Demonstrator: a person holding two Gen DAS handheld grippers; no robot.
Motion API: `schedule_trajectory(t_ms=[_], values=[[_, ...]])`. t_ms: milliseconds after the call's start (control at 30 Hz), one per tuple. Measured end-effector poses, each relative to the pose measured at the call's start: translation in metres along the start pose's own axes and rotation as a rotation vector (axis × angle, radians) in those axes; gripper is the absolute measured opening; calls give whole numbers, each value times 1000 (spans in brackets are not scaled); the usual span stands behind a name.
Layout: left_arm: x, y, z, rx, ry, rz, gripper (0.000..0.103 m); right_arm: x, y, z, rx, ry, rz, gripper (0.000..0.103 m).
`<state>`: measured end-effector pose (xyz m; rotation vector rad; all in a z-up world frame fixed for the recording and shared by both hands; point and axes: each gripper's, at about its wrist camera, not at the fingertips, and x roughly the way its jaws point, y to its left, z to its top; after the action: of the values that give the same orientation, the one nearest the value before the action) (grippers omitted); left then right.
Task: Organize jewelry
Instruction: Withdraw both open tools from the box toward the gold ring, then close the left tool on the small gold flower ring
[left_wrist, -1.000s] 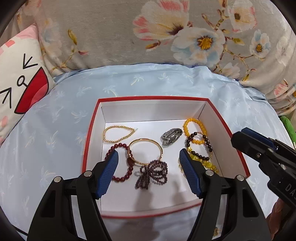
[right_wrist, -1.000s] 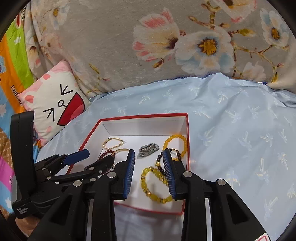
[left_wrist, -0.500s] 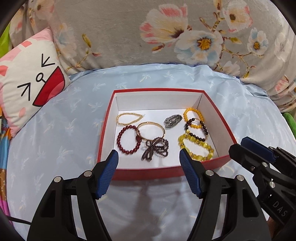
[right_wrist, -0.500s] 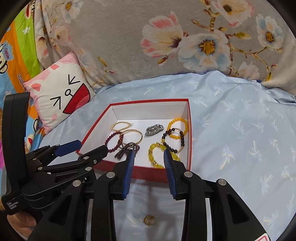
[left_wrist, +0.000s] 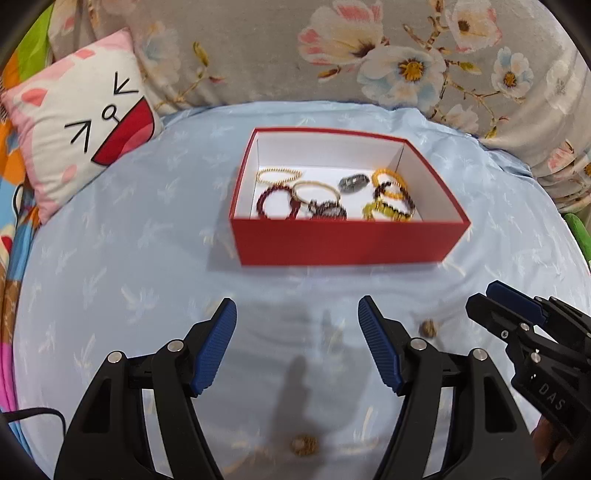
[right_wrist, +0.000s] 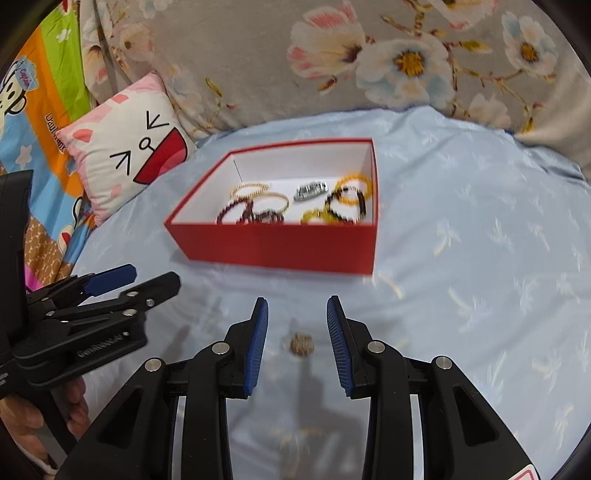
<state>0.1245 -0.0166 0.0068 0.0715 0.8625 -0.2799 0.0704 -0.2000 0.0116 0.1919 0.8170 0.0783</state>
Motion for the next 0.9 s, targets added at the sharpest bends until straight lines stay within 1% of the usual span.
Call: schedule_trajectory(t_ms=[167, 333, 533, 733, 900], values=[[-8, 8, -28, -5, 25, 18, 65, -4, 0, -24, 6, 34, 0, 33], [-14, 13, -51, -10, 50, 20, 65, -9, 1, -42, 12, 49, 2, 33], [-17, 10, -74, -10, 74, 6, 66, -10, 2, -59, 11, 74, -2, 33], [-14, 9, -90, -10, 97, 5, 66, -14, 0, -69, 18, 85, -1, 33], [-10, 10, -93, -32, 104, -13, 64, -15, -1, -72, 23, 90, 2, 33]])
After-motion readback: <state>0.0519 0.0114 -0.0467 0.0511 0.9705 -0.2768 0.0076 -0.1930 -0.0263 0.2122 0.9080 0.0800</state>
